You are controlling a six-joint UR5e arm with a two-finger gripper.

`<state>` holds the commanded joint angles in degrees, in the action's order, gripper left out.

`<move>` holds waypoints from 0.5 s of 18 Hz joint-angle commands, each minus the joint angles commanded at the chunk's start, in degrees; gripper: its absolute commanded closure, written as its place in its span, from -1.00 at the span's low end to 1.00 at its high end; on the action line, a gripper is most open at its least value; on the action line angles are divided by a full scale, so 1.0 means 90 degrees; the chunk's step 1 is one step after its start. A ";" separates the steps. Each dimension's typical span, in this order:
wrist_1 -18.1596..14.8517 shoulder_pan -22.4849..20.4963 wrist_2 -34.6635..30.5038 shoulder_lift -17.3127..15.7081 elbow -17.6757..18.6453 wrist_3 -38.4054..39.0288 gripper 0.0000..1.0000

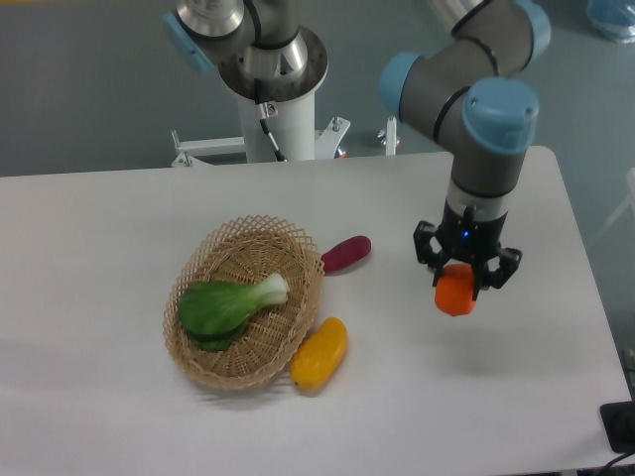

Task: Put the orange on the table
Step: 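Carry the held orange with the gripper down toward the yellow mango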

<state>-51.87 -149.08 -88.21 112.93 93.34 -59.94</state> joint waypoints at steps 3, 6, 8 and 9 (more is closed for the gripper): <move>0.0616 0.0148 -0.0219 0.0391 -0.0078 0.0486 0.18; 0.0656 0.0304 -0.0219 0.0693 -0.0234 0.0947 0.17; 0.0656 0.0334 -0.0170 0.0714 -0.0254 0.1181 0.16; 0.0656 0.0353 -0.0160 0.0753 -0.0244 0.1269 0.16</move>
<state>-45.97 -145.90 -89.65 119.70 91.14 -48.52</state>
